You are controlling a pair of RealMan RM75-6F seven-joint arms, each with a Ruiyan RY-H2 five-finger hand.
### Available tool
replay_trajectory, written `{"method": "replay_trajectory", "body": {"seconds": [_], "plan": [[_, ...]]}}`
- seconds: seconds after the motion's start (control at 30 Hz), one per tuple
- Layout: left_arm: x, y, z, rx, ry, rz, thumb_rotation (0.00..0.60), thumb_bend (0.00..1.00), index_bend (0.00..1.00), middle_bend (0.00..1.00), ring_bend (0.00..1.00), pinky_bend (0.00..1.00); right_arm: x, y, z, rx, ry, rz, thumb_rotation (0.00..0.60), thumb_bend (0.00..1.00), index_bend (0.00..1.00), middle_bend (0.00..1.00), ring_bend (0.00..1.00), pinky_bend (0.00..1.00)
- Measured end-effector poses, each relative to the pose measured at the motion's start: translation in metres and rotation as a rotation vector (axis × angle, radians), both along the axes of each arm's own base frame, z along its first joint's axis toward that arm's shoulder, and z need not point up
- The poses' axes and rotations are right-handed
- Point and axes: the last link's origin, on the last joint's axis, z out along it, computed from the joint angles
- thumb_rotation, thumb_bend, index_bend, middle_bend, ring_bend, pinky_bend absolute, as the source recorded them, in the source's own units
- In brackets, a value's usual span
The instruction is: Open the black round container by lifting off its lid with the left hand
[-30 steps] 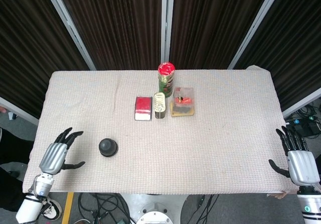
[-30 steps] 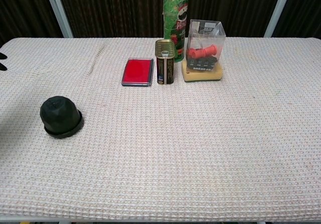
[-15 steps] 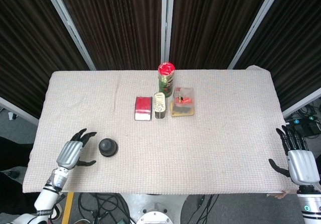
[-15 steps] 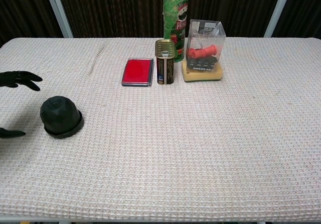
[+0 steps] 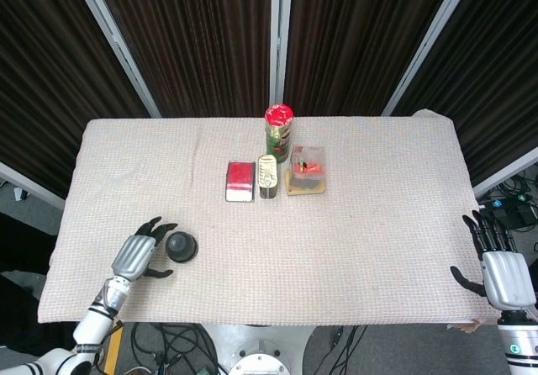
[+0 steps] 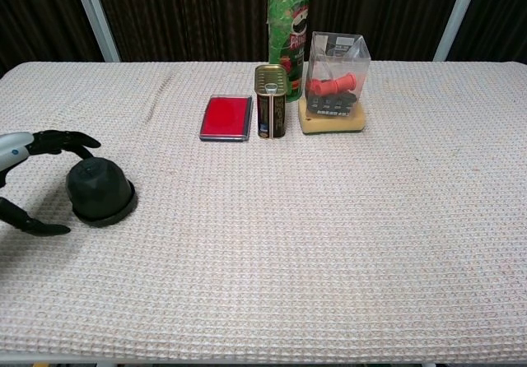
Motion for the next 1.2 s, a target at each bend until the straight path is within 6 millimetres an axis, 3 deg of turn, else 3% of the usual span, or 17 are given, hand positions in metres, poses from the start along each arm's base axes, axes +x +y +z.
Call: {"method": "replay_trajectory", "body": {"seconds": [1.2], "plan": [[0.008, 0.017, -0.021, -0.055, 0.007, -0.014, 0.6, 0.01, 0.13, 0.2, 0.03, 0.12, -0.006, 0.0, 0.003, -0.006, -0.007, -0.014, 0.6, 0.13, 0.0, 0.0, 0.0, 0.0]]}}
